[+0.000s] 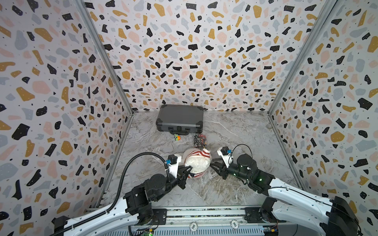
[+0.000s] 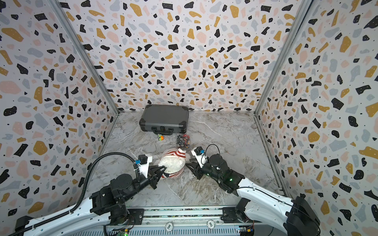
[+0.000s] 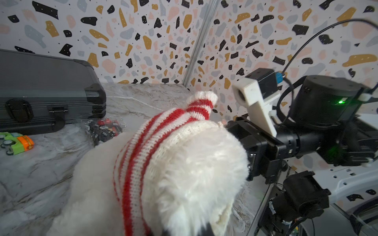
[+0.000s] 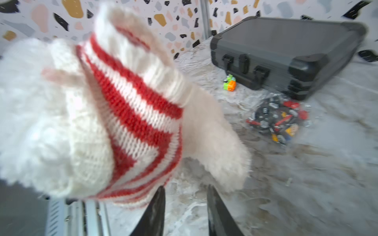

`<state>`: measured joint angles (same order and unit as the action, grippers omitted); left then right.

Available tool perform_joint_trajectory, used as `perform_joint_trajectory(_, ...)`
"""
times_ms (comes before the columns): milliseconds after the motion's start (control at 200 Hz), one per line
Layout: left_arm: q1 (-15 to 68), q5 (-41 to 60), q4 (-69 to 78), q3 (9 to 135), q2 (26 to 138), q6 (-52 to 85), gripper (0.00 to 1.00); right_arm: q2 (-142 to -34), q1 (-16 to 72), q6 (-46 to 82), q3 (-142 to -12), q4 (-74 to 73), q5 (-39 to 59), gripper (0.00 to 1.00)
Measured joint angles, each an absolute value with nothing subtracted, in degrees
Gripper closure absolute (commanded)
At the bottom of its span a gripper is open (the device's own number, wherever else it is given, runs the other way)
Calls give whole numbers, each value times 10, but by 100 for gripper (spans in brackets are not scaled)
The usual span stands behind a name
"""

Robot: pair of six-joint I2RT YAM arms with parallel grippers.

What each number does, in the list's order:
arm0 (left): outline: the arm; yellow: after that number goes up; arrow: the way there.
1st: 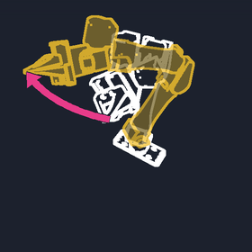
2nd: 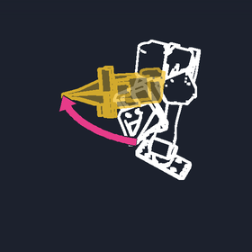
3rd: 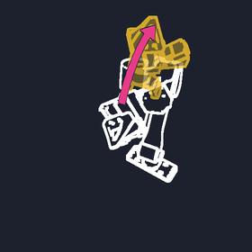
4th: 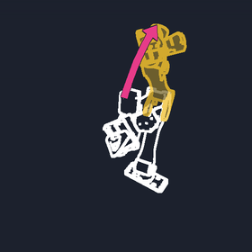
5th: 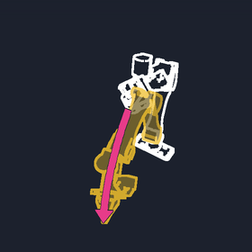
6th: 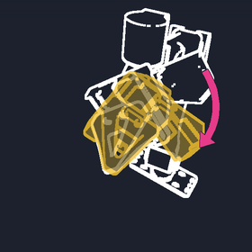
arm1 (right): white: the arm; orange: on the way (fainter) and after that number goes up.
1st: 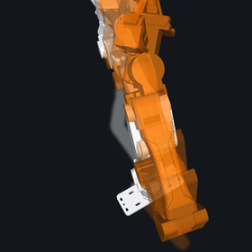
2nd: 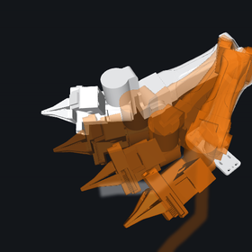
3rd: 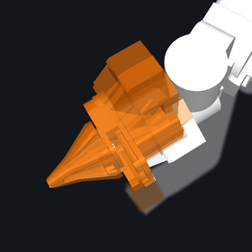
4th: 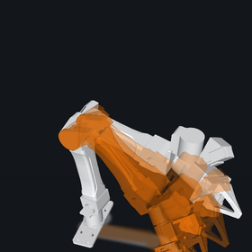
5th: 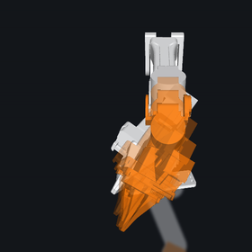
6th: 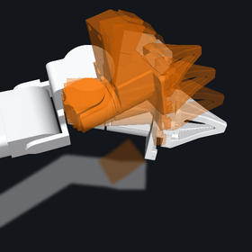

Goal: Dress the teddy bear

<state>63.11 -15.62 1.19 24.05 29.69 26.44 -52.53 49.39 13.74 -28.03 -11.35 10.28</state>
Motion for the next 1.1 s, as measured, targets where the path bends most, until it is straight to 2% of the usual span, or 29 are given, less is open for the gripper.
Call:
perform_joint_trajectory(110,631,-162,-18,257,309,255,100,-470,521,98,-286,-49,40,39)
perform_joint_trajectory(230,631,-170,-43,278,315,246,100,-434,575,47,-317,-8,-19,38)
perform_joint_trajectory(370,631,-168,-60,291,329,235,100,-437,645,-30,-346,-28,-57,38)
perform_joint_trajectory(536,631,-157,-70,300,349,223,100,-488,699,-121,-362,-68,-61,41)
perform_joint_trajectory(921,631,-122,-74,300,357,203,100,-575,700,-210,-387,-106,-62,54)
perform_joint_trajectory(1096,631,-106,-74,300,357,200,100,-602,692,-220,-396,-122,-65,54)
